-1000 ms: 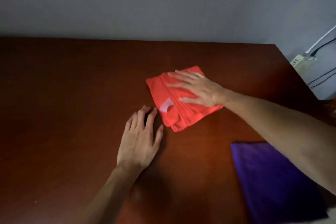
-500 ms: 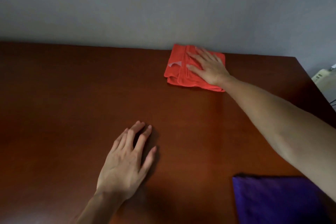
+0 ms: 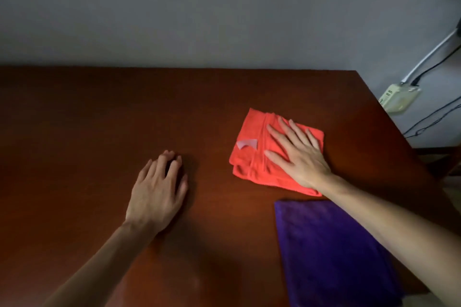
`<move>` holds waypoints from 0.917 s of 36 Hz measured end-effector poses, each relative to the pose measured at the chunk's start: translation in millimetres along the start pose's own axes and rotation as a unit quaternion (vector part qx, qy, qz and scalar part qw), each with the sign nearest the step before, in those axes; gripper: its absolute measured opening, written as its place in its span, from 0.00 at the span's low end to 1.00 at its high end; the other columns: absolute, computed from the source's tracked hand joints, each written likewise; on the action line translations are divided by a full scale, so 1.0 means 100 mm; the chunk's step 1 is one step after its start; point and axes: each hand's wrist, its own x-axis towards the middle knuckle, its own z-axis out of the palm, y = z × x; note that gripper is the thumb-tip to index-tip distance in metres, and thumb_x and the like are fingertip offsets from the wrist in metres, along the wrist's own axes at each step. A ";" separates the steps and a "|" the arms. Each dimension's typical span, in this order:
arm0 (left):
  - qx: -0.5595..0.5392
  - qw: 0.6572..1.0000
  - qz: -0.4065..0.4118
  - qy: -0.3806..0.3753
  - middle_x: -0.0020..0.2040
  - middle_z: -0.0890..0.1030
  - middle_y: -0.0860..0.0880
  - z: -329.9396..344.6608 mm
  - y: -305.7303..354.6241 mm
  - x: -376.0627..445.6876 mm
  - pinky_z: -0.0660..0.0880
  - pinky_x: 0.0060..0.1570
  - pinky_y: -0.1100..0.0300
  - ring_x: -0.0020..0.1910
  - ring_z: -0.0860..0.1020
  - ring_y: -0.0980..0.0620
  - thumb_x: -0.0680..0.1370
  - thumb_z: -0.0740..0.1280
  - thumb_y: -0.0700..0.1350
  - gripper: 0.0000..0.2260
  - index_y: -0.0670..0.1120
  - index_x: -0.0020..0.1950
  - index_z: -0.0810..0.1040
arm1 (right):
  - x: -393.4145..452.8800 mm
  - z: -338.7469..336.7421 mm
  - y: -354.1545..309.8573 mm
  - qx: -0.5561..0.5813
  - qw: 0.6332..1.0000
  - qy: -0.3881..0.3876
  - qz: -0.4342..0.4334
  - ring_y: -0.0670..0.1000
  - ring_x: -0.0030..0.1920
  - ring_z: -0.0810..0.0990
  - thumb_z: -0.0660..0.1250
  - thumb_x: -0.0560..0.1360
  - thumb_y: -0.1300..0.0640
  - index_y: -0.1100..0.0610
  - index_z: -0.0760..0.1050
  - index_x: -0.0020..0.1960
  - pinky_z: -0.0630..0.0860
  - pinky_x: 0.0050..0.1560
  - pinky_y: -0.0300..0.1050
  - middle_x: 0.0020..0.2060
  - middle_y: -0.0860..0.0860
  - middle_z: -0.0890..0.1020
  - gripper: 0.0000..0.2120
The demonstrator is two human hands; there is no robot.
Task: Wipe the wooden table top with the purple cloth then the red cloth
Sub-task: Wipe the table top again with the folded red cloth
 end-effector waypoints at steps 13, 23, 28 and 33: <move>-0.250 0.967 -0.007 0.045 0.67 0.70 0.47 0.34 1.51 0.83 0.68 0.68 0.52 0.69 0.70 0.48 0.81 0.58 0.57 0.21 0.46 0.69 0.69 | 0.93 -0.21 0.91 -0.039 0.959 -0.069 -0.272 0.48 0.84 0.44 0.54 0.83 0.34 0.38 0.53 0.82 0.46 0.82 0.53 0.84 0.43 0.47 0.30; -0.081 0.996 0.042 0.003 0.73 0.70 0.42 0.59 1.66 1.01 0.59 0.74 0.51 0.77 0.64 0.47 0.82 0.55 0.58 0.24 0.45 0.73 0.71 | 2.17 -0.33 1.69 -0.052 0.969 -0.074 -0.232 0.50 0.84 0.50 0.42 0.80 0.28 0.40 0.53 0.82 0.55 0.80 0.59 0.84 0.45 0.52 0.34; -0.070 0.997 0.035 -0.007 0.74 0.68 0.44 0.55 1.67 1.02 0.55 0.75 0.53 0.79 0.60 0.50 0.83 0.53 0.59 0.24 0.47 0.74 0.68 | 2.25 -0.34 1.74 -0.026 0.977 -0.068 -0.201 0.49 0.83 0.50 0.41 0.78 0.25 0.38 0.53 0.82 0.50 0.80 0.55 0.84 0.44 0.52 0.36; -0.076 0.997 0.031 -0.010 0.75 0.66 0.46 0.51 1.68 1.01 0.49 0.77 0.58 0.79 0.57 0.52 0.83 0.51 0.61 0.25 0.49 0.75 0.66 | 2.03 -0.26 1.68 0.026 0.997 -0.017 -0.064 0.50 0.83 0.50 0.44 0.75 0.26 0.38 0.55 0.82 0.49 0.82 0.58 0.84 0.45 0.54 0.38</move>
